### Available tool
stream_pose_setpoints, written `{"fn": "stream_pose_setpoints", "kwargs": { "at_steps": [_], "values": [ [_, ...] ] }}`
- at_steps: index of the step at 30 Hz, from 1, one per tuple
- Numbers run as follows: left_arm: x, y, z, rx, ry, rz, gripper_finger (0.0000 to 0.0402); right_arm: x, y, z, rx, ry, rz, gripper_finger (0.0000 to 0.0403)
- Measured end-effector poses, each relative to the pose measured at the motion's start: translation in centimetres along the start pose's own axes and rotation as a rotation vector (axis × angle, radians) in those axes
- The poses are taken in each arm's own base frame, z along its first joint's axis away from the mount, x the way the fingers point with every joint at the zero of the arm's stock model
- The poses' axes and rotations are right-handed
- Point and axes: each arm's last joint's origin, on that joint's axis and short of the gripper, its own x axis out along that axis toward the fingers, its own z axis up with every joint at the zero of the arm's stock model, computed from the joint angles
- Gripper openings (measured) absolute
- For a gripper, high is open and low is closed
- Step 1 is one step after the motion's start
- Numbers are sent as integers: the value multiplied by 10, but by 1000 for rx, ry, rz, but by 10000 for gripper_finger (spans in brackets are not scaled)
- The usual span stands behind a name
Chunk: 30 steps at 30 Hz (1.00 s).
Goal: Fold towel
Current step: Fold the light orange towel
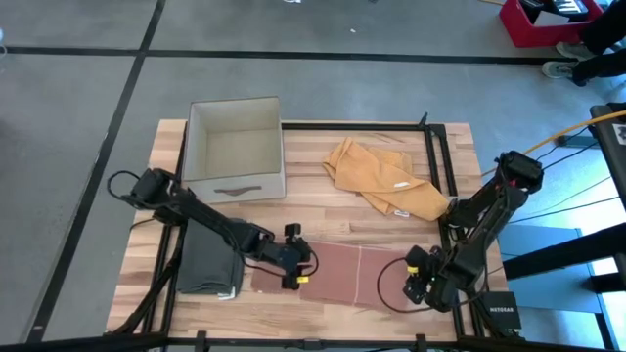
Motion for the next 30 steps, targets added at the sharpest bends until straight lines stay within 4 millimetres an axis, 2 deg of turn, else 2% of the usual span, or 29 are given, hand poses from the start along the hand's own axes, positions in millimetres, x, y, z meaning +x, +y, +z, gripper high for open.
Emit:
{"fn": "stream_pose_setpoints", "kwargs": {
  "at_steps": [11,16,22,30],
  "values": [
    [10,10,-2,-1,26,8,178,33,-17,-4,123,40,167,237],
    [10,9,-2,4,24,3,178,38,-21,-3,149,11,188,237],
    [10,9,-2,-3,24,4,178,38,-16,-3,140,-36,263,237],
    [10,9,-2,-25,21,5,178,48,-13,4,177,-98,243,237]
  ]
}}
